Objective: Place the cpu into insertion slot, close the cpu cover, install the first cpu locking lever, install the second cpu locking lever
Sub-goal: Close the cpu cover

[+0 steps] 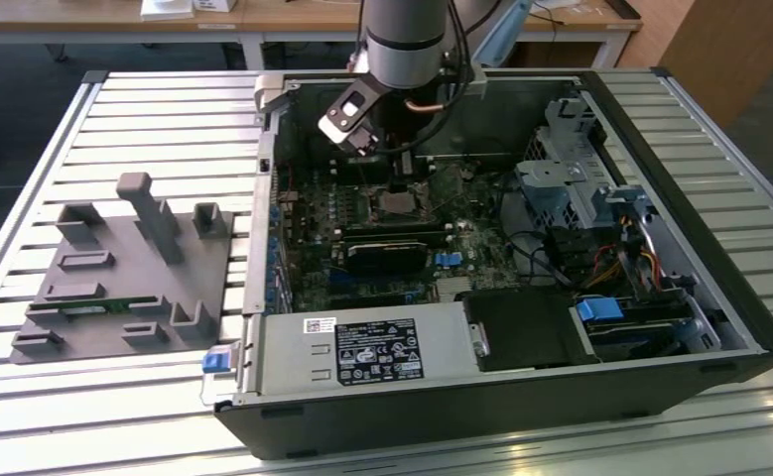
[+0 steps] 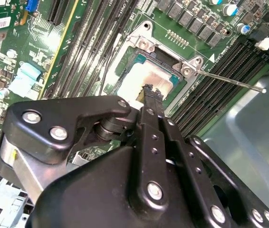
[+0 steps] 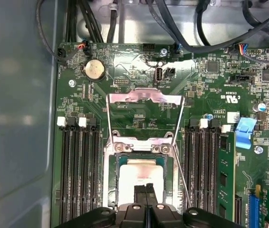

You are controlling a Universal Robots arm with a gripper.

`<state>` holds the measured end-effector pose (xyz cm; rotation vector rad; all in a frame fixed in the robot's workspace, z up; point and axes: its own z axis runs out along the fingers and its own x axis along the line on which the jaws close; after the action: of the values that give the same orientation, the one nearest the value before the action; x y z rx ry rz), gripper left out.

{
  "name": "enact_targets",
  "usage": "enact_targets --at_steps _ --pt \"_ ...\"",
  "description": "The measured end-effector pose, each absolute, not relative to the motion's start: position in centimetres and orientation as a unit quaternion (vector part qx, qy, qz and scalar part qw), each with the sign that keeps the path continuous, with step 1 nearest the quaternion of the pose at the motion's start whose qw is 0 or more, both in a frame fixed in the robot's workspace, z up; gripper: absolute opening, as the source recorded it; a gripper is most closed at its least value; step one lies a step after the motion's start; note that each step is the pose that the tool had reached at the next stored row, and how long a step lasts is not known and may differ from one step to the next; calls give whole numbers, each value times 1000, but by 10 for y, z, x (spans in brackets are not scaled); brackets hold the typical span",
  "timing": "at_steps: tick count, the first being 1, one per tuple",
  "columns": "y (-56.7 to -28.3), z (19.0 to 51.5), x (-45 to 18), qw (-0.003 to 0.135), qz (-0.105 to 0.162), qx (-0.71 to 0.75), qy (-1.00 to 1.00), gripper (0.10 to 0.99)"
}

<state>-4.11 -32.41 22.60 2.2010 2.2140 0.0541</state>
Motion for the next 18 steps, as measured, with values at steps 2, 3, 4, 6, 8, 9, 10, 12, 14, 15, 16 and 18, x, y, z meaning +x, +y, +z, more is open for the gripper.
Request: enact_targets --at_steps 2,3,4,6,8,9,10,12,14,15,16,18 --pt "-324 226 -38 9 17 705 709 106" --pt "-324 226 -36 9 17 705 709 106" --pt "-324 226 -34 9 17 705 709 106" --pt "-324 228 -32 9 17 705 709 106" --pt "-324 233 -32 9 17 705 709 106" --pt "-324 236 -32 9 17 705 709 106" --pt "-324 240 -32 9 17 705 709 106" --pt "-324 246 -32 9 17 705 709 106" --pt "-324 248 -29 9 17 705 709 106" --pt "-324 249 -26 8 17 705 709 106" --pt "-324 249 -23 8 16 705 709 106" --pt "-324 249 -17 8 16 705 709 106"
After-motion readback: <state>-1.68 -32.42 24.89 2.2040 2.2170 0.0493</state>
